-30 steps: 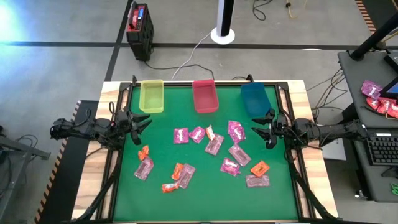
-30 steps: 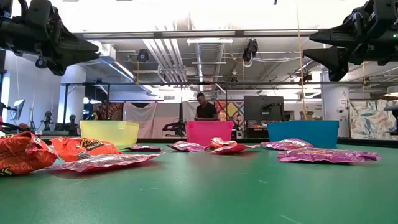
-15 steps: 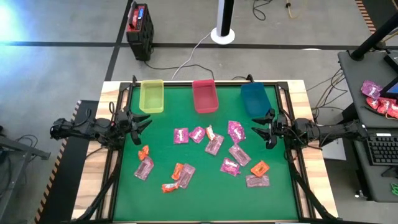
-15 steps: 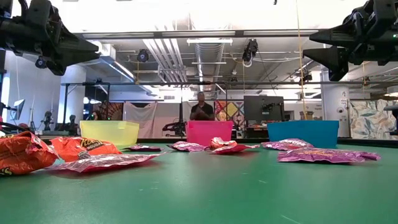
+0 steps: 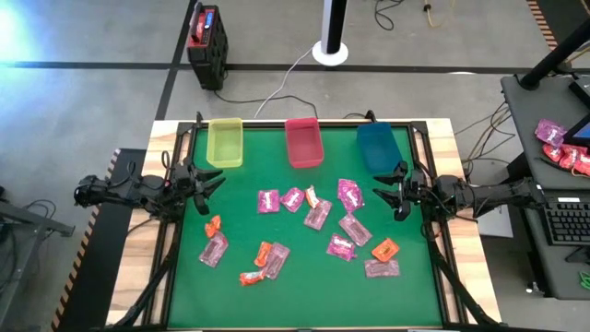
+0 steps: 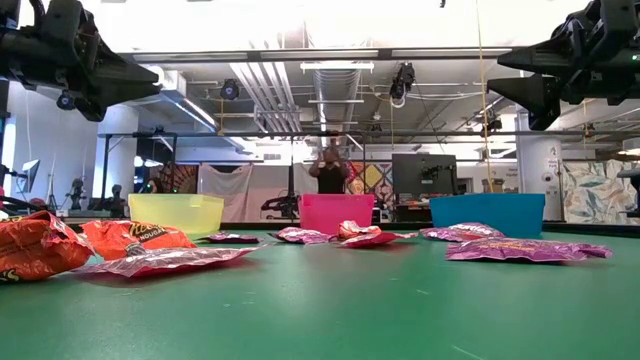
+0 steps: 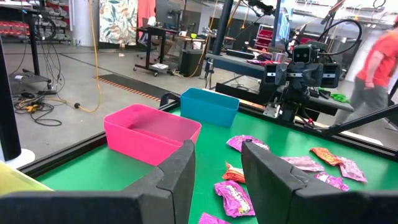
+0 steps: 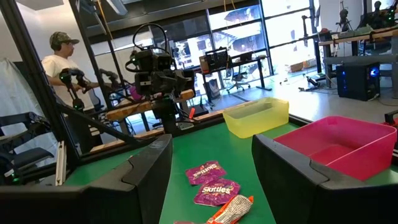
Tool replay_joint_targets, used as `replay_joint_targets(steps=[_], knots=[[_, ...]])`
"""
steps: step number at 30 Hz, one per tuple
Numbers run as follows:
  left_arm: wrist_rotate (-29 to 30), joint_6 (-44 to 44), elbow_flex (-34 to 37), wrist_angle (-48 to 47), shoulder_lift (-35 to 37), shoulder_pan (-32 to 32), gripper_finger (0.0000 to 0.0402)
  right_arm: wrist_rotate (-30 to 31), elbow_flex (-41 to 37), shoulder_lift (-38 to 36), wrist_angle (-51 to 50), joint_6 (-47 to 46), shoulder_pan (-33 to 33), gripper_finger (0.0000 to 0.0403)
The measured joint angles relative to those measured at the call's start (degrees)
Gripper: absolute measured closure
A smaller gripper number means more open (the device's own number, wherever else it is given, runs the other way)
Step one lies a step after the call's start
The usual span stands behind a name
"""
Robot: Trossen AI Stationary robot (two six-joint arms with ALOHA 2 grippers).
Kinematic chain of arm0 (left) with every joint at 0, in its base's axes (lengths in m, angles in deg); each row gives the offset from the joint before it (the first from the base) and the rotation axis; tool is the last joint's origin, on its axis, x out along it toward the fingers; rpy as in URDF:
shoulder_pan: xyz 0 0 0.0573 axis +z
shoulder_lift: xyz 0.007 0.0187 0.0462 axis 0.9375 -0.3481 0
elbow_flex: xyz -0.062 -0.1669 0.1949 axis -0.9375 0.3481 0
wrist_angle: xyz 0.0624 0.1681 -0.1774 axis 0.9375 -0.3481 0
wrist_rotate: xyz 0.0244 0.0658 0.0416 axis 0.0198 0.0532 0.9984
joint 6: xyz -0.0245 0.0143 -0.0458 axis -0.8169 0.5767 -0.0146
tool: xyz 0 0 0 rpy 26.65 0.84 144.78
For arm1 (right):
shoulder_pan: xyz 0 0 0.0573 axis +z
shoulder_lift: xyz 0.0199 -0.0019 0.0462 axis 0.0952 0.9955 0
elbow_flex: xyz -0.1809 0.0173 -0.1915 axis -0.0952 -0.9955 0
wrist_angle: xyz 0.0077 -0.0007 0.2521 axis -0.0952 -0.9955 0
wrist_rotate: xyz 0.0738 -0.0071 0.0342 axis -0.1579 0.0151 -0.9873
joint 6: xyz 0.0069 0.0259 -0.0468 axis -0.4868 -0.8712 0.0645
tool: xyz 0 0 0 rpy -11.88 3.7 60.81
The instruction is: Sort candy by brand, put in halloween buckets
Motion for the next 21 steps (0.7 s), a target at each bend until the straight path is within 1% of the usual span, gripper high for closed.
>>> replay_joint_targets(steps=[2,3,4,5,7,9,11,12,15,18,20,21], knots=[[0.2,0.0,0.0,1.3,0.0,0.0,0.0286,0.0,0.0,0.0,0.3,-0.1,0.0,0.0188],[-0.4,-3.6,0.0,2.9,0.0,0.0,0.0286,-0.1,0.0,0.0,1.0,-1.8,0.0,0.0188],[-2.4,-9.0,0.0,4.4,0.0,0.0,0.0286,-0.6,0.0,0.0,1.9,-2.3,0.0,0.0188],[-4.4,-10.6,0.2,7.0,0.0,0.0,0.0286,-0.8,0.2,0.1,2.4,-2.2,0.0,0.0188],[-9.0,-7.6,0.6,14.7,-1.2,0.0,0.0286,-0.9,1.3,1.7,1.1,-1.7,0.0,0.0188],[-13.5,-5.8,0.6,22.5,-4.5,-0.4,0.0286,-1.0,3.4,4.4,1.0,-1.6,0.1,0.0188],[-14.1,-5.8,0.6,27.1,-9.6,-0.6,0.0286,-1.0,7.2,7.8,-0.8,-1.5,0.1,0.0188],[-14.0,-5.8,0.1,27.6,-12.4,-0.6,0.0286,-1.0,10.0,9.8,-2.9,-1.2,0.1,0.0188],[-13.6,-5.9,-3.3,27.0,-20.2,-0.6,0.0286,-0.6,19.0,15.6,-15.8,-1.4,0.1,0.0188],[-13.6,-6.1,-6.9,24.4,-26.5,-0.6,0.0286,4.3,29.2,20.9,-34.9,-6.6,0.1,0.0188],[-13.6,-6.2,-9.4,23.1,-30.4,-0.6,0.0286,5.8,34.7,24.5,-47.6,-9.8,0.1,0.0188],[-13.6,-6.7,-10.6,22.2,-32.0,-0.6,0.0286,6.2,36.8,26.1,-52.1,-12.0,0.1,0.0188]])
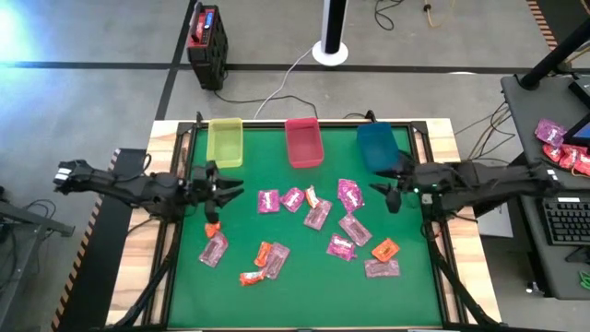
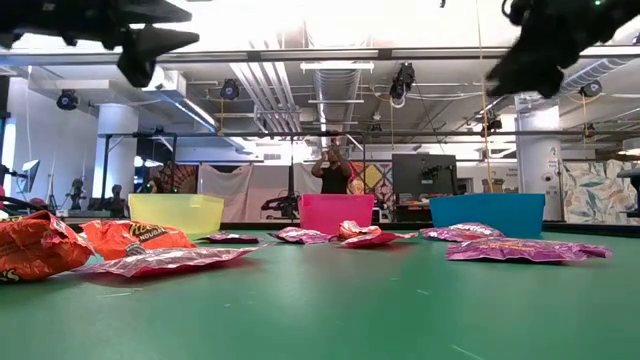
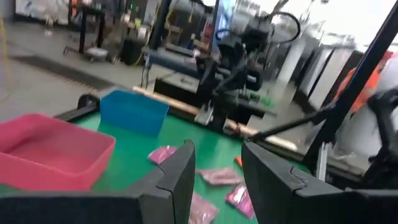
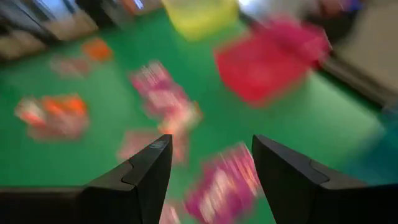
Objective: Sort candy by brand, put in halloween buckets
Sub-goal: Put the violet candy into the pink bin
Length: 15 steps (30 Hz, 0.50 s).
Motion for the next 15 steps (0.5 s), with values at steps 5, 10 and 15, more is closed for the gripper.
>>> replay_joint_targets(steps=[5,10,15], knots=[[-0.9,-1.6,-8.5,-8.2,-6.5,0.0,0.0286,0.2,5.9,7.1,-8.7,-8.2,0.0,0.0188],[-0.9,3.4,-15.7,-19.1,-11.1,0.0,0.0286,-3.1,7.2,12.8,-8.6,-11.4,0.0,0.0188],[-0.9,6.0,-18.5,-19.8,-16.1,0.0,0.0286,-3.0,7.3,18.1,-8.5,-12.0,0.0,0.0188]])
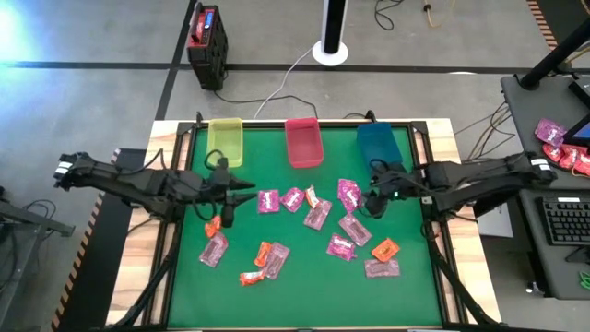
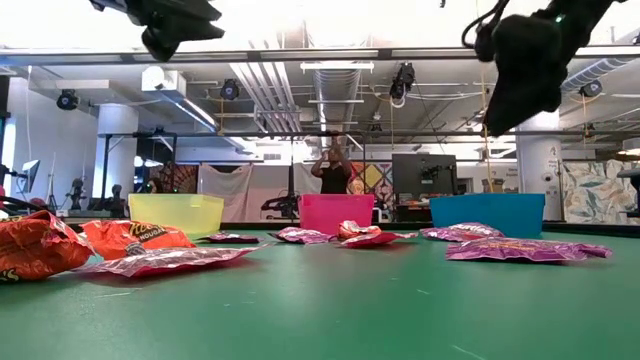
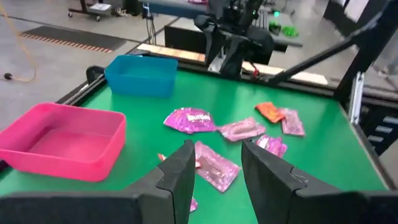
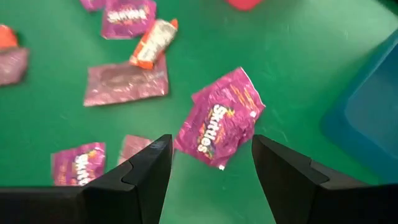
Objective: Sort candy by brand, put in halloween buckets
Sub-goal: Put the violet candy into the pink bin
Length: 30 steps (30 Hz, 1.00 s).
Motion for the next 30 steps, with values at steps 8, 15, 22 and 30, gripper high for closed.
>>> replay_joint_targets(steps=[8,15,22,30], knots=[[12.2,4.1,-0.8,-0.3,-5.4,0.3,0.0286,1.4,0.0,8.6,4.0,-9.8,-0.7,0.0188],[14.9,5.2,-0.1,-0.5,-5.4,0.4,0.0286,-1.3,0.3,18.7,4.5,-15.8,-3.1,0.0188],[14.9,5.2,-0.1,-0.6,-5.1,0.4,0.0286,-1.3,1.0,25.8,4.6,-16.1,-3.1,0.0189],[15.0,5.0,-0.1,-0.5,-6.1,0.4,0.0286,-1.7,1.0,30.6,7.2,-15.4,-3.1,0.0232]])
